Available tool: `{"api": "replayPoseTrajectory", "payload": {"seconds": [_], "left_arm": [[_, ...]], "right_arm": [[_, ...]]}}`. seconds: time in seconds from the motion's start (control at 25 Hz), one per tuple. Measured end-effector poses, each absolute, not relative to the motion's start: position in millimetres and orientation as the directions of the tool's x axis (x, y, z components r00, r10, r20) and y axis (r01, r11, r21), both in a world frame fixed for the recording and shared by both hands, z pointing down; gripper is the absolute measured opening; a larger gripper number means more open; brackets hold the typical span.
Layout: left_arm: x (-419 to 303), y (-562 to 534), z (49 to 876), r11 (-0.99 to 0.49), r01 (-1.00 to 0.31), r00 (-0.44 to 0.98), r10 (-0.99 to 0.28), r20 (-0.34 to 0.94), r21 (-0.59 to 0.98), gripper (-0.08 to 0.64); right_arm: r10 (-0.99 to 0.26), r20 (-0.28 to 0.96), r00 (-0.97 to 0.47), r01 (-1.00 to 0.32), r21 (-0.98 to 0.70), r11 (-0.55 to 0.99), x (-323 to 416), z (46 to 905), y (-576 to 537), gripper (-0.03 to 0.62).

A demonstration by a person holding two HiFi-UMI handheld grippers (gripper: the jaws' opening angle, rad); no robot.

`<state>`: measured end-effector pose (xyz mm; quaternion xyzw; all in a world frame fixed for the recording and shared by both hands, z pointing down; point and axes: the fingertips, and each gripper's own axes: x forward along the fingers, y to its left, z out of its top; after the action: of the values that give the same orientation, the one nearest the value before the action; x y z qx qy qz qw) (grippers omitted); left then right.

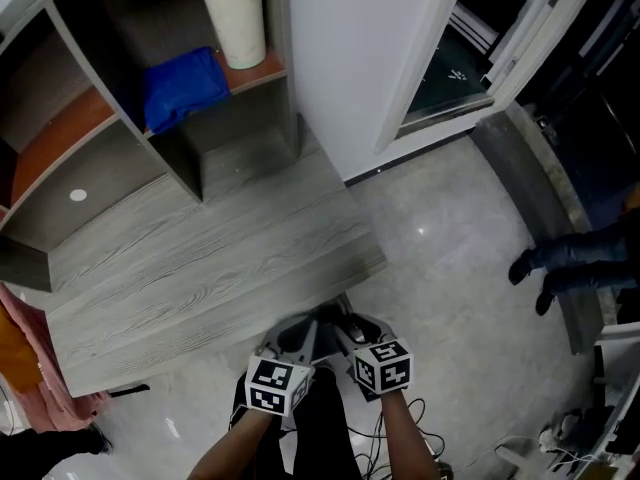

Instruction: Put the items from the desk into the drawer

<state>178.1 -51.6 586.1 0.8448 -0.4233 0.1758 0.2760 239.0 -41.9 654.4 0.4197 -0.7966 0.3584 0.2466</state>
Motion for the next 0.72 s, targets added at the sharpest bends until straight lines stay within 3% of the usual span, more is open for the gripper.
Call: {"api": "replayPoseTrajectory", "payload": {"seconds": [0.04,0.16,0.24,0.72], "left_arm": [[178,-52,581,-0.497,-0.807,0.586,-0.616,0.526,0.319,0.009],[178,-54,563,-0.522,-0.791,0.607,-0.611,0.508,0.319,0.009],[178,-57,549,-0.539,-0.782,0.62,-0.613,0.49,0.314,0.009],[159,-61,454,-0.58,-0.76,0.649,-0.666,0.367,0.293,0.009]], "right_arm": [[-0.514,0.689,-0.511,-0.856,-0.351,0.38,240,647,-42,0.179],[-0.596,0.671,-0.44,-0.896,-0.292,0.334,246,622,-47,0.044],[-0.639,0.649,-0.412,-0.911,-0.275,0.308,246,604,-51,0.021],[-0.848,0.4,-0.348,-0.935,-0.215,0.283,206,463,-59,0.011]]}}
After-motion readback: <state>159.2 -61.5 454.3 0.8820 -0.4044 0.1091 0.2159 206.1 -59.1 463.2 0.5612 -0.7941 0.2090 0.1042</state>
